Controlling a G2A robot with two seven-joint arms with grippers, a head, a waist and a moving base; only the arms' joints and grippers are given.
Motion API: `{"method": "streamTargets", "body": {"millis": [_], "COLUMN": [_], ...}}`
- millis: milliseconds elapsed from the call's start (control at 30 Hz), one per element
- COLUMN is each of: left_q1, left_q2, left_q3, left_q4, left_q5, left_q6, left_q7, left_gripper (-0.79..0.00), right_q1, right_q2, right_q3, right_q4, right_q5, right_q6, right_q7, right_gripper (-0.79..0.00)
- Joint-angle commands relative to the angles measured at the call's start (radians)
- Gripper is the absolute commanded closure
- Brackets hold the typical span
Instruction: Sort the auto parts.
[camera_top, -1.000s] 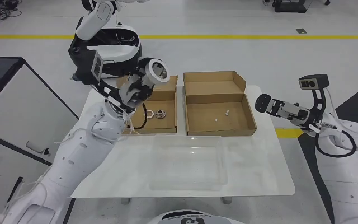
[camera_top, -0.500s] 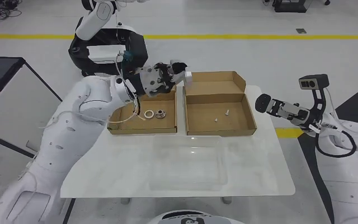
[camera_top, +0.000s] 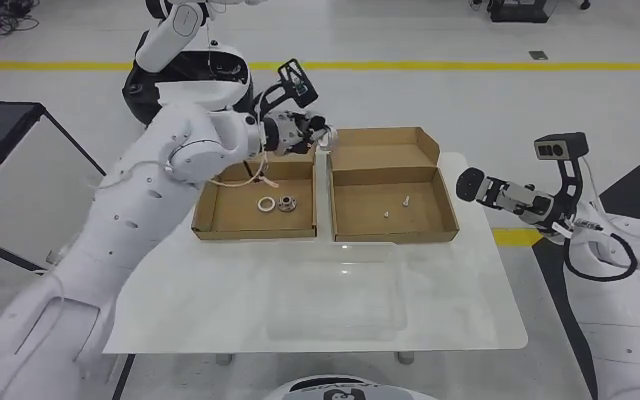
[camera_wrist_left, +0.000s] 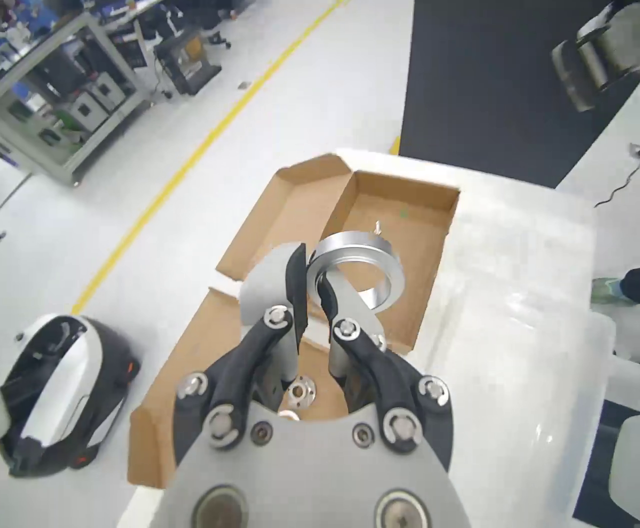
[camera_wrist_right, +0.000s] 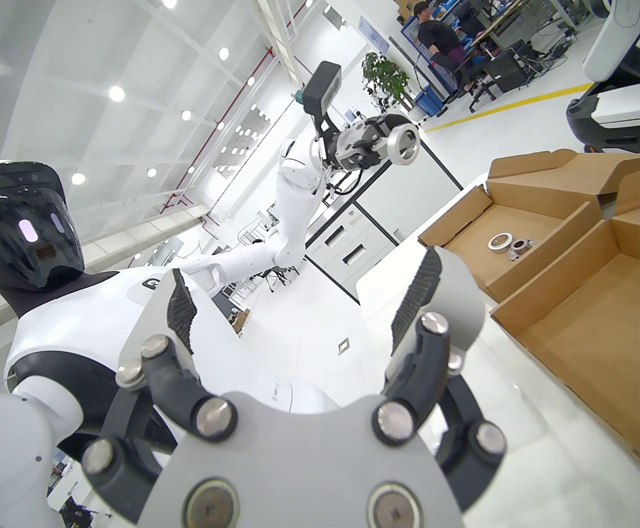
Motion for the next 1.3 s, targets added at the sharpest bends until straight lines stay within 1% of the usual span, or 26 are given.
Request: {"method": "streamTargets", "body": {"millis": [0, 100, 233, 267, 333, 400, 567, 667, 800, 900, 1000, 1133, 1267], "left_q1": [0.014, 0.036, 0.055, 0.057, 0.070, 0.076, 0.087, 0.084, 0.077, 0.071, 0.066, 0.066, 0.065], "left_q2": [0.003, 0.007, 0.018, 0.022, 0.028, 0.035, 0.048, 0.053, 0.055, 0.055, 0.052, 0.042, 0.030], "left_q3": [0.003, 0.001, -0.012, -0.015, -0.031, -0.040, -0.068, -0.070, -0.062, -0.047, -0.026, 0.009, 0.056], "left_q4": [-0.010, -0.026, -0.033, -0.032, -0.026, -0.020, 0.018, 0.041, 0.083, 0.130, 0.186, 0.262, 0.327], "left_q5": [0.023, 0.071, 0.178, 0.206, 0.209, 0.226, 0.198, 0.194, 0.211, 0.235, 0.266, 0.306, 0.356], "left_q6": [0.016, 0.050, 0.056, 0.042, 0.039, 0.009, -0.039, -0.078, -0.121, -0.147, -0.182, -0.179, -0.218], "left_q7": [-0.036, -0.081, -0.124, -0.142, -0.160, -0.212, -0.318, -0.378, -0.415, -0.426, -0.409, -0.365, -0.344], "left_gripper": [0.000, 0.000, 0.000, 0.000, 0.000, 0.000, 0.000, 0.000, 0.000, 0.000, 0.000, 0.000, 0.000], "right_q1": [0.000, 0.000, 0.000, 0.000, 0.000, 0.000, 0.000, 0.000, 0.000, 0.000, 0.000, 0.000, 0.000], "right_q2": [0.000, 0.000, 0.000, 0.000, 0.000, 0.000, 0.000, 0.000, 0.000, 0.000, 0.000, 0.000, 0.000], "right_q3": [0.000, 0.000, 0.000, 0.000, 0.000, 0.000, 0.000, 0.000, 0.000, 0.000, 0.000, 0.000, 0.000], "right_q4": [0.000, 0.000, 0.000, 0.000, 0.000, 0.000, 0.000, 0.000, 0.000, 0.000, 0.000, 0.000, 0.000], "right_q5": [0.000, 0.000, 0.000, 0.000, 0.000, 0.000, 0.000, 0.000, 0.000, 0.000, 0.000, 0.000, 0.000], "right_q6": [0.000, 0.000, 0.000, 0.000, 0.000, 0.000, 0.000, 0.000, 0.000, 0.000, 0.000, 0.000, 0.000], "right_q7": [0.000, 0.000, 0.000, 0.000, 0.000, 0.000, 0.000, 0.000, 0.000, 0.000, 0.000, 0.000, 0.000], "right_gripper": [-0.785, -0.785, -0.785, -0.785, -0.785, -0.785, -0.785, -0.785, -0.785, -0.785, -0.785, -0.785, -0.785]}}
